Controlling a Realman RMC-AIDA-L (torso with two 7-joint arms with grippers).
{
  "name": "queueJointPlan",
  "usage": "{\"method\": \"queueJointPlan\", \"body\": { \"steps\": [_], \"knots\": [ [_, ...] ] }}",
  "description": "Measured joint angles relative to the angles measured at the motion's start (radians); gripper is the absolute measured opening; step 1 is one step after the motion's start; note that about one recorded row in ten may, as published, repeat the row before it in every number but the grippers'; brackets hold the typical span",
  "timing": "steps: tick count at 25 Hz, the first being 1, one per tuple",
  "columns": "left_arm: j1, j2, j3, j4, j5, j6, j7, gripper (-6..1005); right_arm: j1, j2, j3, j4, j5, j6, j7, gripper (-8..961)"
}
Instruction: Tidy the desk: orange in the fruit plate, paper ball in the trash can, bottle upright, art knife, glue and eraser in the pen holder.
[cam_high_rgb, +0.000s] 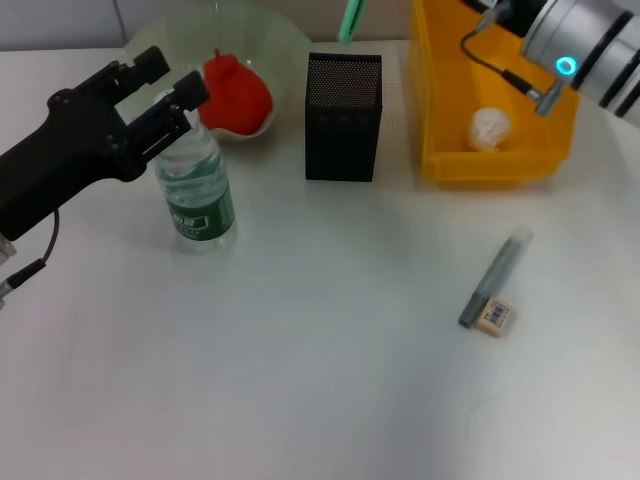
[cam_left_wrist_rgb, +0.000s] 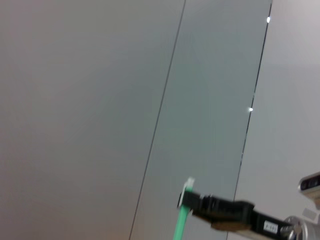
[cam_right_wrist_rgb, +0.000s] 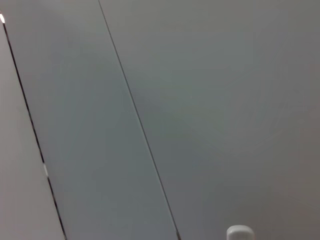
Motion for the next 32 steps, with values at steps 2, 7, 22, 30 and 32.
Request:
{"method": "queueJointPlan", "body": {
  "steps": [2,7,22,30,32],
  "knots": [
    [0.004,0.001,-0.001,-0.022,-0.023,0.019,0.012,596,0.001,0.000,-0.017,0.006,0.000,0.027,0.000,219],
    [-0.004,0.003,-0.007,-0.067,-0.056,0.064,0.037,596,-0.001,-0.001,-0.041,0.034,-0.003,0.059,0.000,233],
    [0.003,0.003,-0.017,-0.082,-0.057,0.130,0.050,596,-0.004,0.001,-0.060,0.066,0.001,0.096,-0.101,276],
    [0.005,0.001,-0.016,-0.101,-0.057,0.143,0.051,596,0.001,0.001,-0.060,0.064,0.002,0.108,-0.110,299],
    [0.006,0.001,-0.015,-0.101,-0.057,0.145,0.052,596,0.003,0.000,-0.060,0.066,0.000,0.113,-0.109,304]
  ]
}}
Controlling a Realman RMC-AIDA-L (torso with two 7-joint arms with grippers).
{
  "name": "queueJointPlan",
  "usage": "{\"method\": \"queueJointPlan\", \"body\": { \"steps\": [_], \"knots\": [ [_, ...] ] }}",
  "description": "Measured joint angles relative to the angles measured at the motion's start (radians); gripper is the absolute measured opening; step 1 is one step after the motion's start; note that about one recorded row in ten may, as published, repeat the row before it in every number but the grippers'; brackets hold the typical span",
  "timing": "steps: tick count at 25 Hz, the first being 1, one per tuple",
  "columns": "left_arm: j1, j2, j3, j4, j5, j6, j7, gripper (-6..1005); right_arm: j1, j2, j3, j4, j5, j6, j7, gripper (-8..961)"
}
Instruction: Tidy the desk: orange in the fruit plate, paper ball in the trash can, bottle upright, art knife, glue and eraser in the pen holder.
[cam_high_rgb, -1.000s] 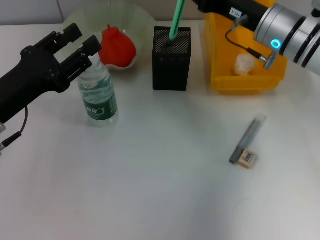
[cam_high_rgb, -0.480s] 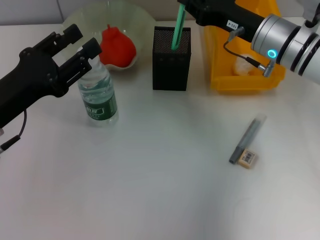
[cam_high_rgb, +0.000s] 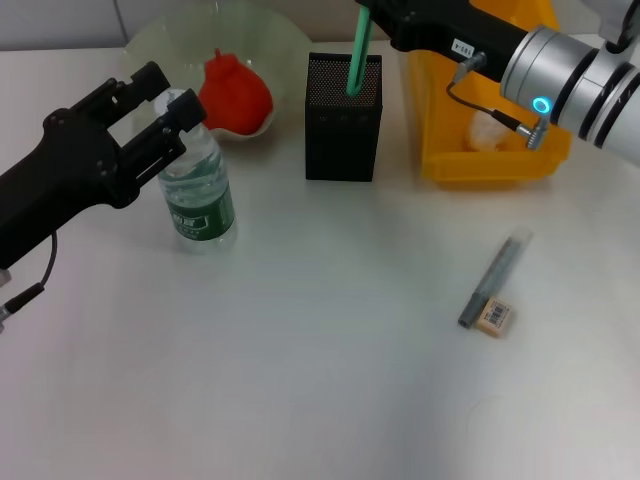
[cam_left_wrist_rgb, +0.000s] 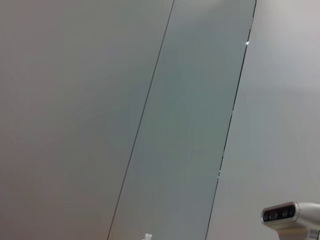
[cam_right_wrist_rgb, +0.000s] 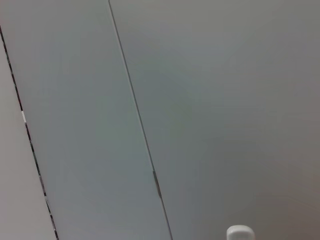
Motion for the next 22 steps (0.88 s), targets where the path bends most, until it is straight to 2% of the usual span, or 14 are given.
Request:
{"method": "queueJointPlan", "body": {
  "steps": [15,20,22],
  "knots": [
    [-0.007,0.000,0.009,0.000,0.000,0.021,0.002,595,-0.005,-0.004,-0.023,0.006,-0.008,0.018,0.123,347],
    [-0.004,0.000,0.010,0.000,0.008,0.021,0.002,595,-0.037,-0.005,-0.050,-0.025,-0.008,-0.047,0.171,553],
    [-0.001,0.002,0.010,0.001,0.010,0.021,0.001,595,-0.066,-0.005,-0.050,-0.052,-0.008,-0.115,0.196,577]
  ]
}}
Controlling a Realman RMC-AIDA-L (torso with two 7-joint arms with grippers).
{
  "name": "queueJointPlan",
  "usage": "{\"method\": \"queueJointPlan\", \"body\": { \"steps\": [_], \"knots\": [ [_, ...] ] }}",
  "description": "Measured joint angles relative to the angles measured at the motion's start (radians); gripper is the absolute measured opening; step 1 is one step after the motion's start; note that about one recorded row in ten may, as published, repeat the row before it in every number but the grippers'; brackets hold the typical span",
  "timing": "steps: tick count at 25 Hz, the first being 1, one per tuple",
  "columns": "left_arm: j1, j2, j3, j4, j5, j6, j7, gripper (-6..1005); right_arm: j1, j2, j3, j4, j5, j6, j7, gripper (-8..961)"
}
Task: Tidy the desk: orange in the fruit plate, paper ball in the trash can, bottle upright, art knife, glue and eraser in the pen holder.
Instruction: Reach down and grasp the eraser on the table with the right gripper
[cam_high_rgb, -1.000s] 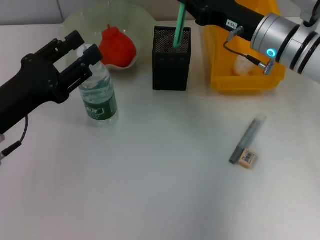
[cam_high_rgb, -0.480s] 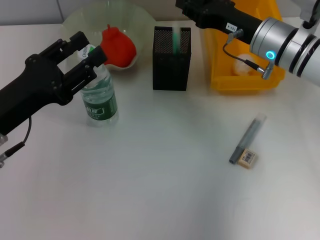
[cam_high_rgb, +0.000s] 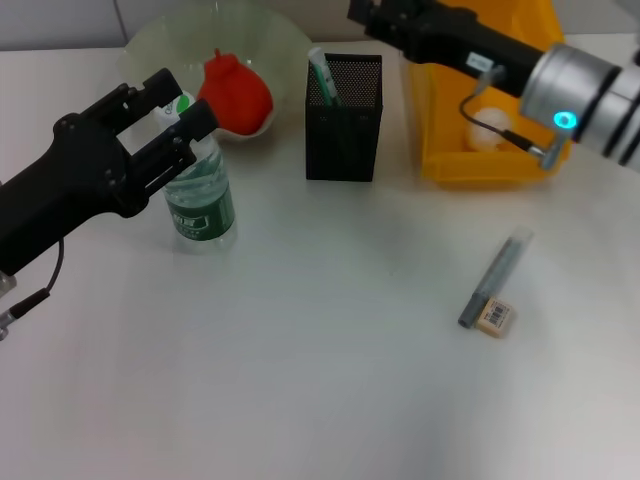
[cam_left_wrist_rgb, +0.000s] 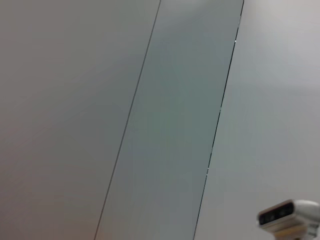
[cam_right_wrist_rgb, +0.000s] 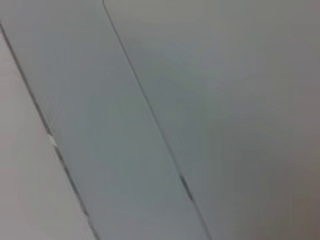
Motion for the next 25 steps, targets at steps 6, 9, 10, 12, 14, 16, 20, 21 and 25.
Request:
{"method": "queueJointPlan", "body": {
  "steps": [6,9,10,12,14,16,20,21,25],
  "knots": [
    [0.011,0.001,-0.002,0.012,0.010,0.002,-0.003,595,-0.099,-0.002,-0.009,-0.160,-0.001,-0.165,0.170,624],
    [0.012,0.002,-0.006,0.013,0.011,0.003,-0.003,595,-0.169,-0.002,-0.053,-0.309,-0.002,-0.237,0.307,623],
    [0.012,0.002,-0.007,0.013,0.011,0.003,-0.002,595,-0.209,-0.003,-0.088,-0.417,-0.003,-0.267,0.390,623],
    [0.012,0.002,-0.008,0.014,0.011,0.002,-0.001,595,-0.233,-0.003,-0.113,-0.484,-0.005,-0.277,0.440,622],
    [0.012,0.002,-0.010,0.014,0.011,-0.003,0.005,595,-0.279,-0.002,-0.165,-0.643,-0.028,-0.283,0.544,621],
    [0.010,0.002,-0.015,0.013,0.011,-0.006,0.013,595,-0.317,0.001,-0.204,-0.806,-0.082,-0.278,0.661,621],
    [0.003,0.002,-0.027,0.005,0.010,-0.009,0.029,595,-0.346,0.005,-0.235,-1.105,-0.274,-0.274,0.957,619],
    [0.003,0.002,-0.027,0.005,0.010,-0.009,0.029,595,-0.346,0.005,-0.238,-1.159,-0.327,-0.279,1.024,619],
    [0.002,0.000,-0.034,0.004,0.008,-0.011,0.038,595,-0.335,0.005,-0.267,-1.404,-0.567,-0.322,1.279,618]
  ]
}}
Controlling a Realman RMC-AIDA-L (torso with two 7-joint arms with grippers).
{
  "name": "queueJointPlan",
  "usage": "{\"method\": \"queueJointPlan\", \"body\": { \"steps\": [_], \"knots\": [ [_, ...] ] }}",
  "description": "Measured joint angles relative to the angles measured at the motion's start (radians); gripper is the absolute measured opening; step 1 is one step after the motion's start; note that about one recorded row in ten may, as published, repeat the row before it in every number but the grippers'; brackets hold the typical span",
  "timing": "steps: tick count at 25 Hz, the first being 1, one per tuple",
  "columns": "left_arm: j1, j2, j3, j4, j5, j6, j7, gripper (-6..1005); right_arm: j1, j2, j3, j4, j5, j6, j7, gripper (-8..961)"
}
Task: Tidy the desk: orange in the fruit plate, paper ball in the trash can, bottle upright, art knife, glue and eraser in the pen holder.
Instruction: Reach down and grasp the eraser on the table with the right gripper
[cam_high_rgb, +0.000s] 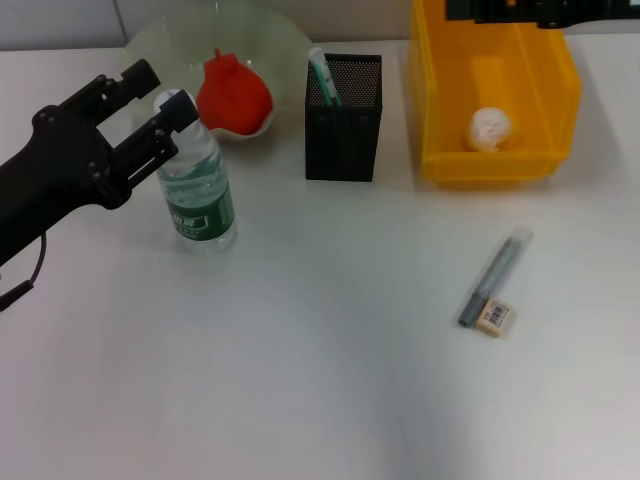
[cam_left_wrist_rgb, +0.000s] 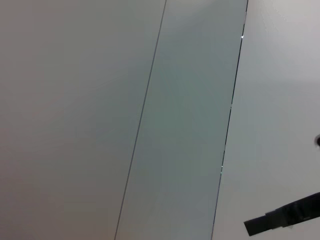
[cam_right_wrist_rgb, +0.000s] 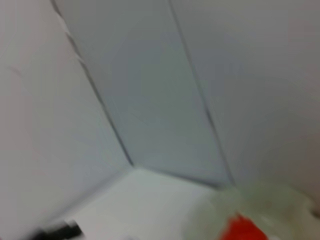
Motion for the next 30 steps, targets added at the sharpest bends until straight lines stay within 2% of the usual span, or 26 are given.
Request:
{"method": "queueJointPlan", "body": {
  "steps": [5,8,12,16,20,22,26,27,30],
  "knots": [
    [0.000,-0.002,-0.002,-0.001,-0.004,0.000,0.011,595,0.039,-0.001,-0.010,-0.225,-0.221,-0.141,0.217,619],
    [0.001,-0.002,-0.001,-0.001,-0.005,0.000,0.011,595,0.053,-0.004,-0.006,-0.239,-0.238,-0.194,0.262,619],
    [0.007,-0.002,-0.001,0.004,-0.005,0.002,0.004,595,0.079,-0.006,-0.017,-0.263,-0.297,-0.351,0.308,620],
    [0.005,0.001,-0.001,0.006,-0.003,0.006,0.000,595,0.068,-0.003,-0.058,-0.292,-0.377,-0.374,0.301,621],
    [0.000,0.002,-0.001,0.007,0.000,0.006,-0.010,595,0.071,-0.006,-0.132,-0.210,-0.398,-0.383,0.269,621],
    [-0.002,0.003,0.000,0.007,0.000,0.006,-0.023,595,0.089,-0.008,-0.165,-0.109,-0.425,-0.374,0.239,622],
    [-0.002,0.004,0.000,0.009,0.001,0.006,-0.029,595,0.112,-0.009,-0.205,-0.011,-0.500,-0.352,0.219,622],
    [0.000,0.004,-0.001,0.011,0.001,0.007,-0.029,595,0.130,-0.009,-0.231,0.058,-0.530,-0.331,0.213,622],
    [-0.002,0.004,-0.002,0.012,0.001,0.007,-0.029,595,0.147,-0.008,-0.248,0.123,-0.539,-0.308,0.206,623]
  ]
}}
